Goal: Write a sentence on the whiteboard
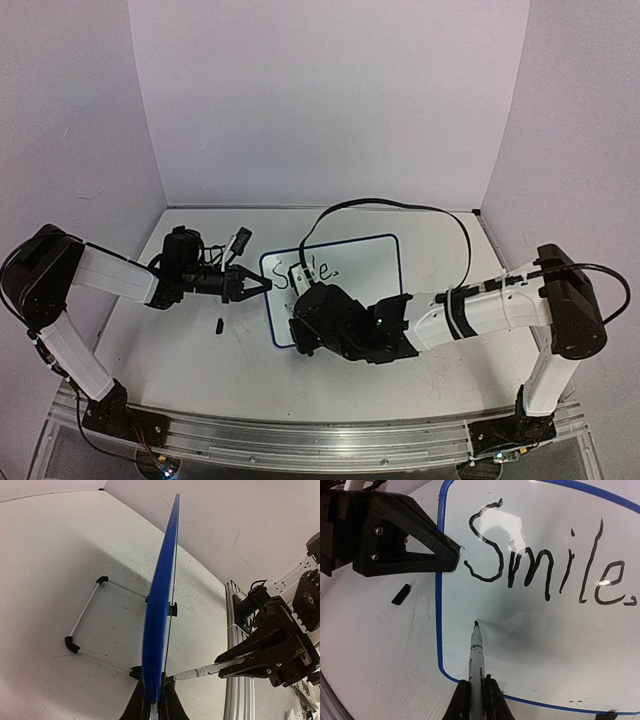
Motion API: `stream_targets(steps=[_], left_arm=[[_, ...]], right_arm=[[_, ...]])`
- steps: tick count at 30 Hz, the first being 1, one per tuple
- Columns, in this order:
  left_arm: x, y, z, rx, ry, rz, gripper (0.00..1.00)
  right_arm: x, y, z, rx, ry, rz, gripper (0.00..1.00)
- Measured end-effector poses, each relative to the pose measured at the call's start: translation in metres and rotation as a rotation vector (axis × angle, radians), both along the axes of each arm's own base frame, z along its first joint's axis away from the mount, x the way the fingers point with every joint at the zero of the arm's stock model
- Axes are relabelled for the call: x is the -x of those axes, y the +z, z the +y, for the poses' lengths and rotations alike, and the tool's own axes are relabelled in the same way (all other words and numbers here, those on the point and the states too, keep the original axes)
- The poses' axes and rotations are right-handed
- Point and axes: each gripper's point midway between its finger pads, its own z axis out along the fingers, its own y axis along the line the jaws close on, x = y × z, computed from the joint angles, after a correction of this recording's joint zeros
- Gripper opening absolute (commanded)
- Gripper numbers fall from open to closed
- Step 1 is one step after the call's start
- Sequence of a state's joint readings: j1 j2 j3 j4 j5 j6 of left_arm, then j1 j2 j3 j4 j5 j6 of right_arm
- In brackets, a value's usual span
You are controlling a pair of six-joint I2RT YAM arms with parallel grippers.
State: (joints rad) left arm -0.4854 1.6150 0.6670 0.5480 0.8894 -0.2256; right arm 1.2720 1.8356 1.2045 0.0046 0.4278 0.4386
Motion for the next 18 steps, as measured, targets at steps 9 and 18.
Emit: stream_targets(steps=[9,18], left_arm=[[0.0,0.0,0.0,0.0,0.0,0.0,0.0],[0.0,0.0,0.0,0.0,0.0,0.0,0.0]], right_arm=[[-0.0021,-0.0052,0.0002,0.013,-0.003,0.006,0.0],[-0.0046,0.0002,0.006,-0.002,-0.003,0.002,0.0]])
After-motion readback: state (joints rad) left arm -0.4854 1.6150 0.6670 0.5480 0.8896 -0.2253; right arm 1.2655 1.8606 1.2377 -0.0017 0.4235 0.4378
